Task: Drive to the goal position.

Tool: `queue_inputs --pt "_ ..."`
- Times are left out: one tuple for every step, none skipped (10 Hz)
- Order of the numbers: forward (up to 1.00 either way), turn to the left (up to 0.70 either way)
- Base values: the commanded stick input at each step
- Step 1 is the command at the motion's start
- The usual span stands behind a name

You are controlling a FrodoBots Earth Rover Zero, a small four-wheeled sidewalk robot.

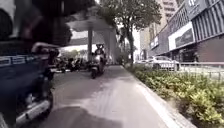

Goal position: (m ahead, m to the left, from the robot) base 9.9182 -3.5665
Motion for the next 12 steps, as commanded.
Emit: queue_inputs --pt "0.45 0.0" --pt "0.45 0.0" --pt "0.45 0.0" --pt "0.45 0.0" --pt "0.45 0.0" --pt "0.45 0.0" --pt "0.45 0.0" --pt "0.45 0.0" --pt "0.45 0.0" --pt "0.45 0.0" --pt "0.45 0.0" --pt "0.45 0.0"
